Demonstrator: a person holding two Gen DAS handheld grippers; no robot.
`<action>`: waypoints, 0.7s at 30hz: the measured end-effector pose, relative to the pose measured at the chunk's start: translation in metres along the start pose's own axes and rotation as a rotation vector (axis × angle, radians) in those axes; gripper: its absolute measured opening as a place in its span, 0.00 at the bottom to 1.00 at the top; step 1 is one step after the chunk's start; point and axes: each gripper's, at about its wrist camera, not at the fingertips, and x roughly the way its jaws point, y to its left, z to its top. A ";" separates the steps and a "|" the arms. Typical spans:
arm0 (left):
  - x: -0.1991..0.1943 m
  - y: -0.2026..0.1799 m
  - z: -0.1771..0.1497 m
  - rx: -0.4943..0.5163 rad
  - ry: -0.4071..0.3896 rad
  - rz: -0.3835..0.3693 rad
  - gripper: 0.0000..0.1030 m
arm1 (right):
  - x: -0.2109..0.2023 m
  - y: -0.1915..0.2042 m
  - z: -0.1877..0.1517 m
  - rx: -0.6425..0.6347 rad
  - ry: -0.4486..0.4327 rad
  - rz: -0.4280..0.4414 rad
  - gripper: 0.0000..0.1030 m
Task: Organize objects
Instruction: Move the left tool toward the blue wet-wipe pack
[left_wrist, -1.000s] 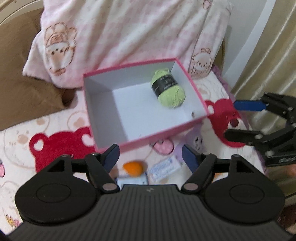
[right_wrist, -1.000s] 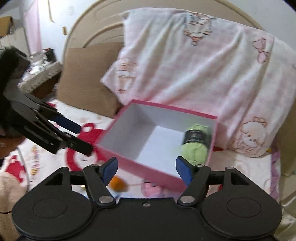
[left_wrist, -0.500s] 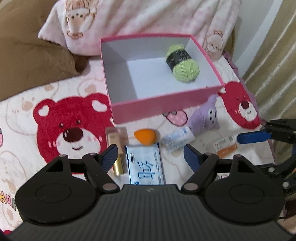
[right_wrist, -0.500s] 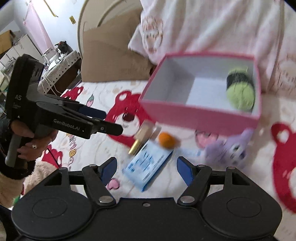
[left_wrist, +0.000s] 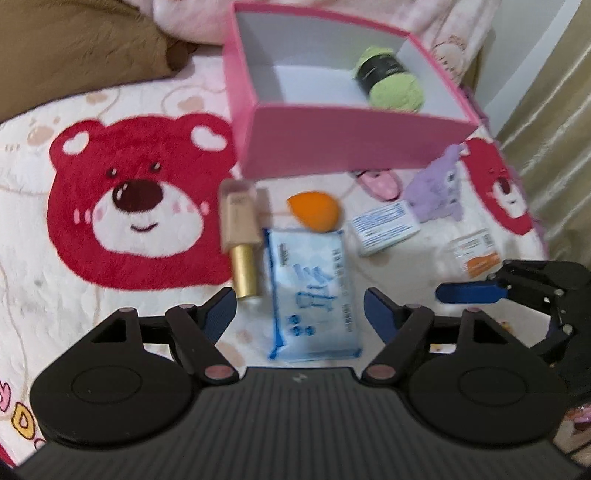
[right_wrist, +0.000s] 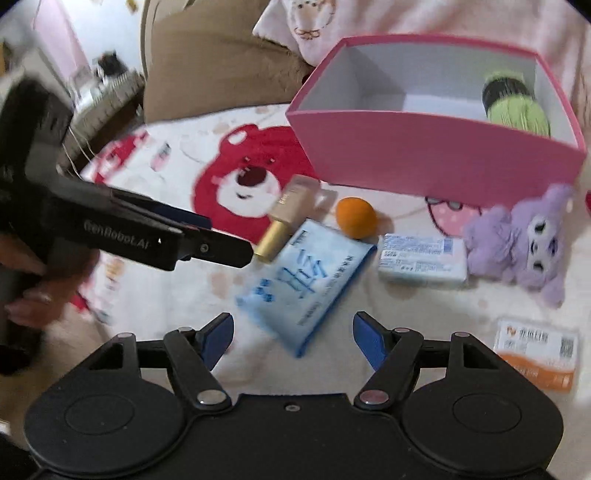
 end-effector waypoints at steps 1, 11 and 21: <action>0.007 0.003 -0.003 -0.008 0.014 0.001 0.70 | 0.007 0.003 -0.003 -0.025 -0.001 -0.016 0.74; 0.056 0.021 -0.028 -0.053 -0.030 0.044 0.53 | 0.057 0.006 -0.014 -0.006 -0.010 -0.031 0.73; 0.059 0.022 -0.036 -0.135 0.001 -0.095 0.29 | 0.079 0.016 -0.025 0.007 0.025 -0.028 0.75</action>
